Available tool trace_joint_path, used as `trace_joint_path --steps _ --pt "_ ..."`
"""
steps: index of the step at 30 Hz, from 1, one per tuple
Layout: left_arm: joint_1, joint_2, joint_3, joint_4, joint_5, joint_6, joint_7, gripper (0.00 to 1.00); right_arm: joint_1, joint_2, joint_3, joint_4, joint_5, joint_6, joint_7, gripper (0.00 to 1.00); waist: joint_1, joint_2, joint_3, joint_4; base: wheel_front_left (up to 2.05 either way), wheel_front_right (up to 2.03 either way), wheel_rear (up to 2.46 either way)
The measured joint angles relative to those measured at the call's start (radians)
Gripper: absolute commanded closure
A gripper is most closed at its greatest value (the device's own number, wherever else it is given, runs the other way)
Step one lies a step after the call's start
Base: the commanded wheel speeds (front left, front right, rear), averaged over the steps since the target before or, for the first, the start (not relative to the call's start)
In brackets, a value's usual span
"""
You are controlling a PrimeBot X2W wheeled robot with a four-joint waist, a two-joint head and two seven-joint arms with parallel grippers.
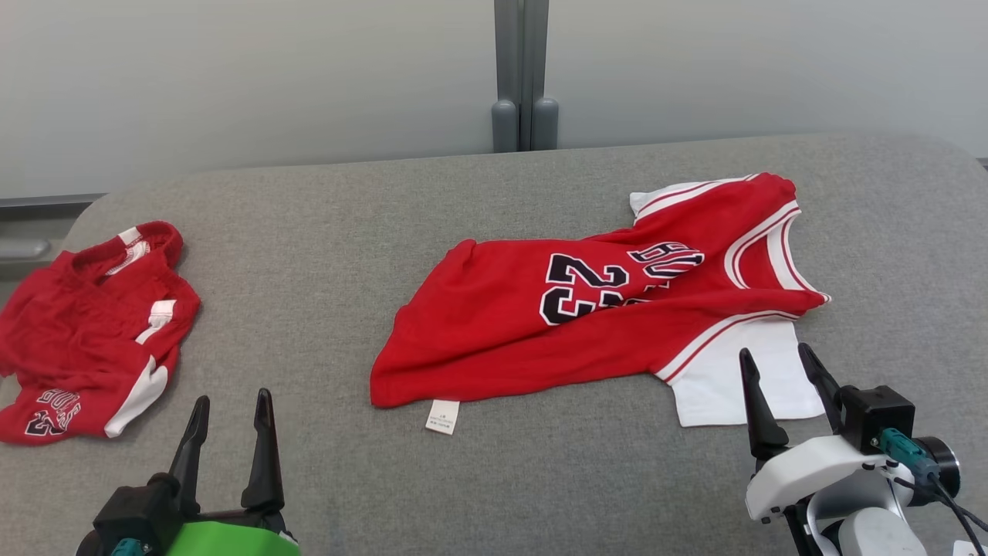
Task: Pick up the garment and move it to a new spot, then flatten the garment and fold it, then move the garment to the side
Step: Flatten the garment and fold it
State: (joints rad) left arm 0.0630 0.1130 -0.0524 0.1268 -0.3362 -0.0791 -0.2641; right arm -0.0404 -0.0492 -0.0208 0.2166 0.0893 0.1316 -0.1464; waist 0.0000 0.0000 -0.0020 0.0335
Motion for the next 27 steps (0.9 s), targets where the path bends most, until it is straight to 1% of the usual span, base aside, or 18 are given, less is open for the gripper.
trace_joint_path --steps 11,19,27 --pt "0.012 -0.005 0.005 0.052 0.012 -0.017 0.0 0.0 0.014 -0.006 -0.024 -0.05 -0.007 0.0 -0.008 0.0 0.0 0.0 -0.023 -0.002 0.0 0.0 0.0" --pt "0.003 -0.003 0.002 0.053 0.012 -0.019 0.0 0.0 0.02 -0.005 -0.035 -0.084 -0.008 0.0 -0.009 0.0 0.0 0.0 -0.021 -0.012 0.0 0.0 0.0" --pt "0.0 -0.003 -0.001 0.043 0.012 -0.022 0.0 0.0 0.029 -0.004 -0.031 -0.088 -0.004 0.0 -0.009 0.0 0.0 0.0 -0.016 -0.013 0.0 0.0 0.0"
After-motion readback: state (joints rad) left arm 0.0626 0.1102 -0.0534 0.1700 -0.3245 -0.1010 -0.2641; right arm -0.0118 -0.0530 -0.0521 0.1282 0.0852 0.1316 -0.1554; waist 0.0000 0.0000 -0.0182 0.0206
